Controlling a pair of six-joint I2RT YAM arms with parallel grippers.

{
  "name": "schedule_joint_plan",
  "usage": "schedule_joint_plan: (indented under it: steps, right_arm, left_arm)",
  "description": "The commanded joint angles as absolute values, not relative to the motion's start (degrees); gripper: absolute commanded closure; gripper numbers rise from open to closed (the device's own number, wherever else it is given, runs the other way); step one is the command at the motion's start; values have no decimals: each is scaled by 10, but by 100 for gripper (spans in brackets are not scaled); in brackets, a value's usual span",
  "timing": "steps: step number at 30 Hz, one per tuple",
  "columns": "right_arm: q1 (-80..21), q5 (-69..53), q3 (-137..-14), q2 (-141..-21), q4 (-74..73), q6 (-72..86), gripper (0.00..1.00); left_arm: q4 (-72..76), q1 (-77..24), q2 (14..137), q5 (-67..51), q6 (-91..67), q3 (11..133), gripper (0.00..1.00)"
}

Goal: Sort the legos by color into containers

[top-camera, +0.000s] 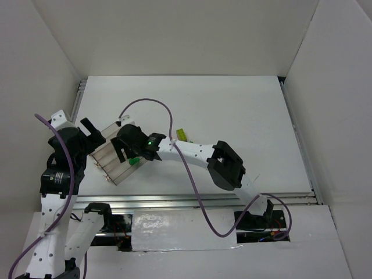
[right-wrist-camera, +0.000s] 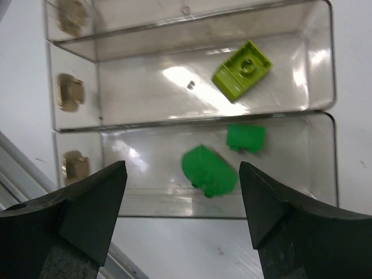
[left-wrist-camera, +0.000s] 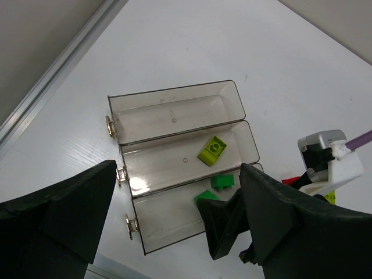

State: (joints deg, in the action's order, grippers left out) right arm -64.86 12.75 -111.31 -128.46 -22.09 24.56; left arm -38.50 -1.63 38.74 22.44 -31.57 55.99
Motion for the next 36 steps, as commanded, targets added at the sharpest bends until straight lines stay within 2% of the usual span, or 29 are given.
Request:
schedule_joint_plan:
  steps: [1, 8, 13, 17, 22, 28, 35, 36]
  right_arm:
    - [-633, 138, -1048, -1211, -192, 240, 15]
    - [-537, 153, -787, -1026, -126, 216, 18]
    - [-455, 80, -639, -929, -99, 154, 19]
    - [-400, 58, -625, -928, -117, 142, 22]
    - [-361, 41, -656, -989, -152, 141, 28]
    - [-358, 26, -666, -1035, -148, 135, 32]
    - [-358, 21, -700, -1088, -146, 127, 33]
    - [-358, 21, -704, -1092, -146, 126, 37]
  left_arm:
    - [-365, -13, 381, 234, -311, 567, 0]
    - [-363, -13, 380, 227, -309, 566, 1]
    - [-359, -12, 382, 215, -307, 564, 1]
    - [-356, -11, 383, 210, -305, 564, 1]
    - [-355, -12, 387, 207, -302, 563, 0]
    - [-352, -11, 389, 200, -301, 562, 0]
    - [-352, -11, 390, 196, -299, 561, 1]
    - [-352, -11, 391, 193, -298, 561, 0]
